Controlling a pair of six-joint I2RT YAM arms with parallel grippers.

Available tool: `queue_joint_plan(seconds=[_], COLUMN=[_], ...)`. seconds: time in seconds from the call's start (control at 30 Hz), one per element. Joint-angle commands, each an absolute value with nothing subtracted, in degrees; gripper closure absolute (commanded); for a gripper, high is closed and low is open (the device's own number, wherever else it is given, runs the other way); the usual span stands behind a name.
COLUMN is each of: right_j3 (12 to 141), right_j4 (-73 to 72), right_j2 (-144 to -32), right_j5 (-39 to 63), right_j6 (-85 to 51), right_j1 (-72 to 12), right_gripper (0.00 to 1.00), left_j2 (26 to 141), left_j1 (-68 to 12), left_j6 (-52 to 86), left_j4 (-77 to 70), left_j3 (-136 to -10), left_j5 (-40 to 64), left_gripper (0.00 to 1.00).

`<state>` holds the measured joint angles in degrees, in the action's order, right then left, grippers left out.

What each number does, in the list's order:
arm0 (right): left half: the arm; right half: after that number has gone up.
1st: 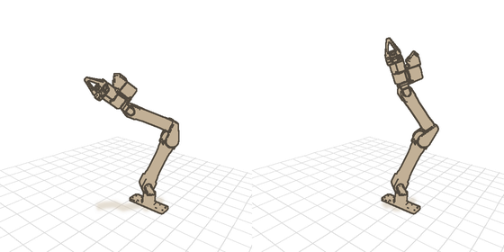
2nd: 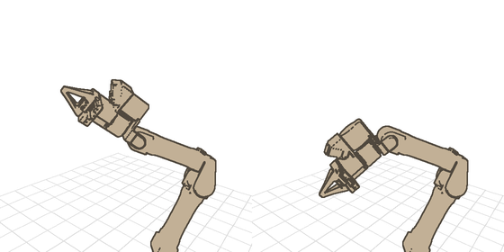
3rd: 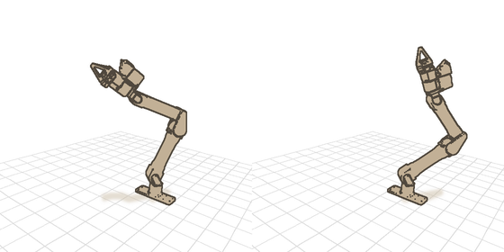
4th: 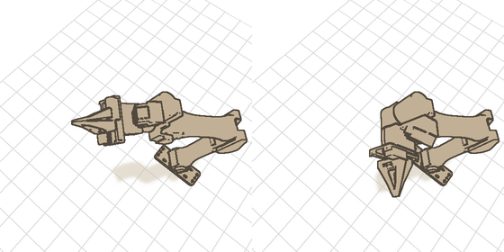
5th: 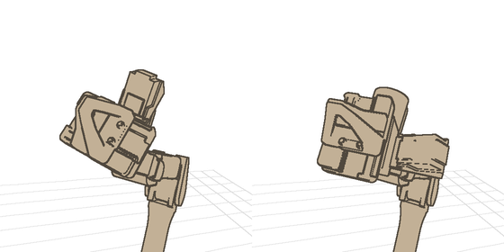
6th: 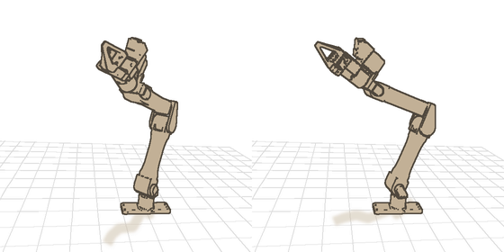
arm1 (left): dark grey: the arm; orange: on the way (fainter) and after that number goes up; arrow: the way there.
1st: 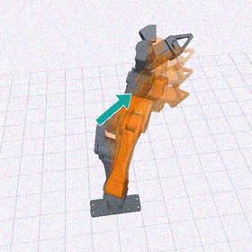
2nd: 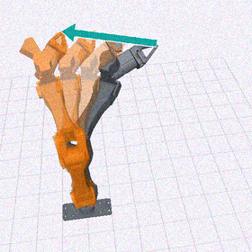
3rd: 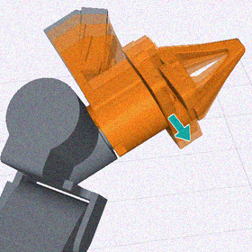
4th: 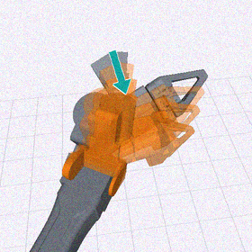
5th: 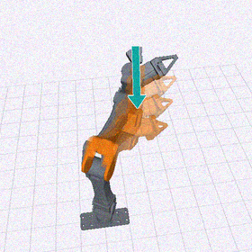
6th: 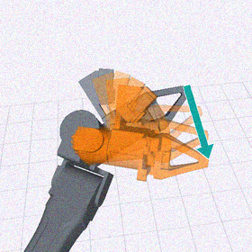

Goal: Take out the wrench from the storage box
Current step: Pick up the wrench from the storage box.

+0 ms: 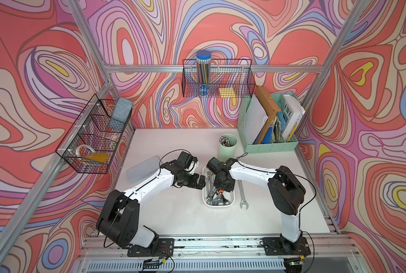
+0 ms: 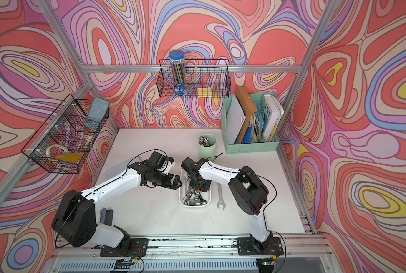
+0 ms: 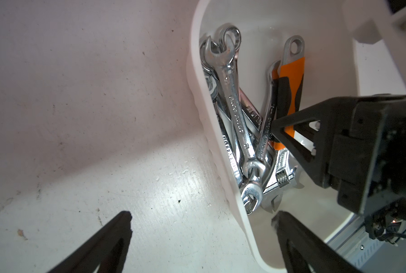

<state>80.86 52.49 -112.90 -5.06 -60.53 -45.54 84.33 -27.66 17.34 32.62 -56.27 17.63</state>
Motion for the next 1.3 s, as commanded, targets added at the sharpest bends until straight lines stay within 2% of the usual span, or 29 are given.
queue_joint_plan(seconds=[0.0,0.5,0.6,0.77,0.9,1.27], right_j3=[79.5,76.6,76.4,77.5,79.3,80.0], right_j4=[54.0,47.5,47.2,47.8,49.8,50.8], right_j2=[-110.9,-112.1,-111.7,-111.3,-110.0,-106.6], right_j5=[-5.4,-0.9,-1.1,-2.0,-4.0,-5.3], right_j6=[-60.8,-61.1,-60.8,-59.4,-58.0,-57.1], right_j1=[-45.4,-43.9,-43.9,-43.9,-43.9,-44.1], right_gripper=[0.65,0.64,0.69,0.85,0.94,1.0], left_j2=[84.7,85.8,85.9,85.6,85.6,85.6], left_j1=[-27.3,-27.3,-27.3,-27.3,-27.3,-27.3], left_j6=[16.3,16.7,16.6,16.5,16.7,17.1], left_j4=[33.5,32.5,32.7,33.2,33.4,33.5], left_j3=[-55.9,-54.9,-55.1,-55.5,-55.8,-56.5], left_j5=[17.4,17.9,17.8,17.4,17.5,17.8], left_gripper=[0.01,0.01,0.01,0.01,0.01,0.01])
